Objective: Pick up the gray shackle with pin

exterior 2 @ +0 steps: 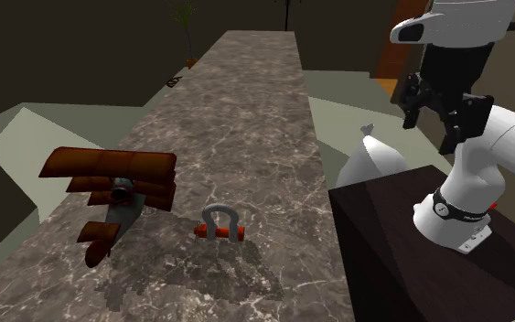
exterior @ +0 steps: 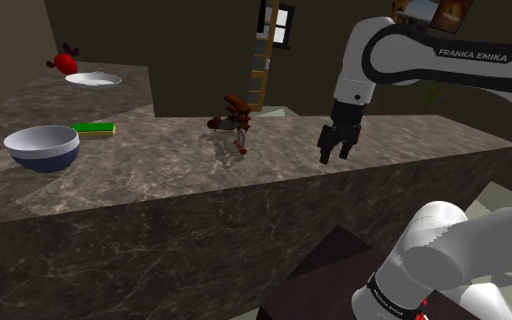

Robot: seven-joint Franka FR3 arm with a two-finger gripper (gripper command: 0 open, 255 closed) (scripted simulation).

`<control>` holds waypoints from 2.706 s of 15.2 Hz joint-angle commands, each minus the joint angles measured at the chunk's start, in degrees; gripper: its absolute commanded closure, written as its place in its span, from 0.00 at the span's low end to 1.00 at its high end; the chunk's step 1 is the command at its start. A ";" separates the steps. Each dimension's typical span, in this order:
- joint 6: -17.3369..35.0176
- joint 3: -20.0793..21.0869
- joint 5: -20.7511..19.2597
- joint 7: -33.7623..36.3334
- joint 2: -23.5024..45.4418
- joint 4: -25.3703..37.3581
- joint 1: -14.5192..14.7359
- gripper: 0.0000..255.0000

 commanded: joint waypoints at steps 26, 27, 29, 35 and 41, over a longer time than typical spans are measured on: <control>17.30 -1.45 0.18 -3.66 55.54 41.40 0.48 0.00; 17.00 -1.46 0.25 -3.76 57.89 44.17 0.40 0.00; 16.11 -1.46 0.40 -3.92 62.72 50.15 0.20 0.00; 11.12 -1.33 0.78 -4.14 77.65 70.79 -0.63 0.00; 15.61 -1.29 0.83 -4.25 77.86 66.50 -0.53 0.00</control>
